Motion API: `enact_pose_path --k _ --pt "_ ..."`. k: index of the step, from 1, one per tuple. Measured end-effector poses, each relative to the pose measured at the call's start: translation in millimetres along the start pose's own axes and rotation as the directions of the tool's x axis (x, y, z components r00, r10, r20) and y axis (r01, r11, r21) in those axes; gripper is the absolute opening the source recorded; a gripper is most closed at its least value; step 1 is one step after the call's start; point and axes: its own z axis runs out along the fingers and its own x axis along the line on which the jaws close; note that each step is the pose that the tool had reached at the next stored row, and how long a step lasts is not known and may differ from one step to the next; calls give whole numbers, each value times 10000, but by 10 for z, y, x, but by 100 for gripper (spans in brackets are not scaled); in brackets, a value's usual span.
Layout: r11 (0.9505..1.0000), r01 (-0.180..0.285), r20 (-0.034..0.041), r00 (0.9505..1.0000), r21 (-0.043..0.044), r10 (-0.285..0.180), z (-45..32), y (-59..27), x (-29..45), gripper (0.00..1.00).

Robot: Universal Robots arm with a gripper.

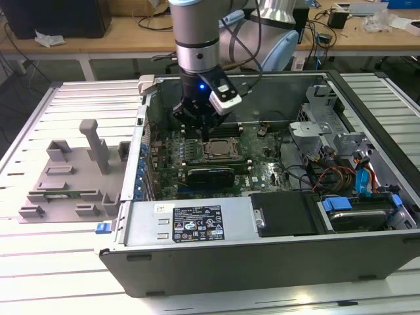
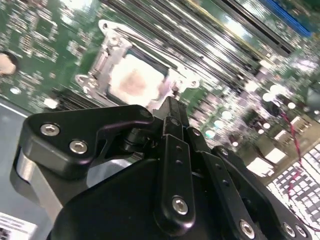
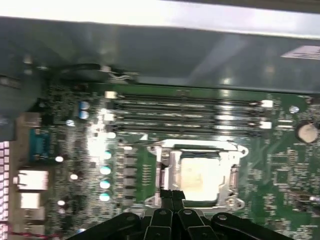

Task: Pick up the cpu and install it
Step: 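Install the first cpu locking lever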

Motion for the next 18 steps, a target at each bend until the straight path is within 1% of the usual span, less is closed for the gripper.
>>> enact_pose_path --k 1,2,3,9,13,16,18 --pt "10000 1 1 10000 0 -1 -2 1 30 11" --pt "10000 -2 1 10000 0 2 -4 4 77 11" --pt "10000 -1 1 10000 -1 1 -5 5 92 11" --pt "10000 0 -1 10000 2 0 -10 3 94 11" --pt "10000 0 1 10000 1 0 -87 3 89 11" --pt "10000 0 1 10000 1 0 -183 0 84 11" --pt "10000 -1 0 10000 0 1 -206 -1 83 11"
